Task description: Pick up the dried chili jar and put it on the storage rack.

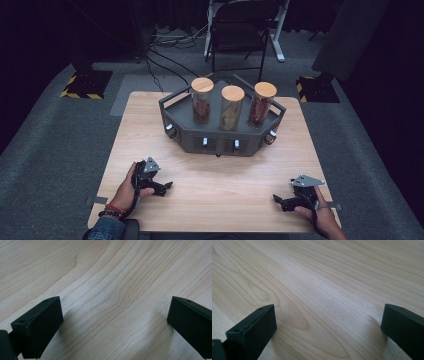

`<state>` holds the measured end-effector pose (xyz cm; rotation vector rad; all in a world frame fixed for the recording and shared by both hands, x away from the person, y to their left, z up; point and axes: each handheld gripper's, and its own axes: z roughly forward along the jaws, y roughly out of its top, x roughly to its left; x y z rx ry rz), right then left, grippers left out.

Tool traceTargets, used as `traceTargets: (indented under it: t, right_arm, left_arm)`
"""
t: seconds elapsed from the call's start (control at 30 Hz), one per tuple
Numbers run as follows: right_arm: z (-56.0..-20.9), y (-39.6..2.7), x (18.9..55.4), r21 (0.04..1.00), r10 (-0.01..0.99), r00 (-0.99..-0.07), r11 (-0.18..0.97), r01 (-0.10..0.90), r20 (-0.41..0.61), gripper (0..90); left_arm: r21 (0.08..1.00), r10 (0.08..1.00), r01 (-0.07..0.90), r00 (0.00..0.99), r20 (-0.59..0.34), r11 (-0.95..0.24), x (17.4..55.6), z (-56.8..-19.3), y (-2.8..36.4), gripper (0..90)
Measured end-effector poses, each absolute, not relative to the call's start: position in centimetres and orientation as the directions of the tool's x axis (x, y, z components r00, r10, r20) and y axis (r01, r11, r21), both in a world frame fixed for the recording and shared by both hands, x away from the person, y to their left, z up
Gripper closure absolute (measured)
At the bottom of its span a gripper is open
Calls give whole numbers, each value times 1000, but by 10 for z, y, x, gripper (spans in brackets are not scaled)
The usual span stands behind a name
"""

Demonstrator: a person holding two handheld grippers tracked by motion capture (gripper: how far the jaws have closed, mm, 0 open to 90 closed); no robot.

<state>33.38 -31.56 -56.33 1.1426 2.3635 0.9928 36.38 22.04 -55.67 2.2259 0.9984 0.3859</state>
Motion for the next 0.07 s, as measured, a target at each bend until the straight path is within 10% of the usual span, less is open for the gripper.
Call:
traceTargets:
  t: [0.07]
  right_arm:
    - [-563, -316, 334, 713, 783, -622, 435, 550, 2, 0]
  left_arm:
    - [673, 747, 552, 665, -1, -491, 364, -557, 220, 0]
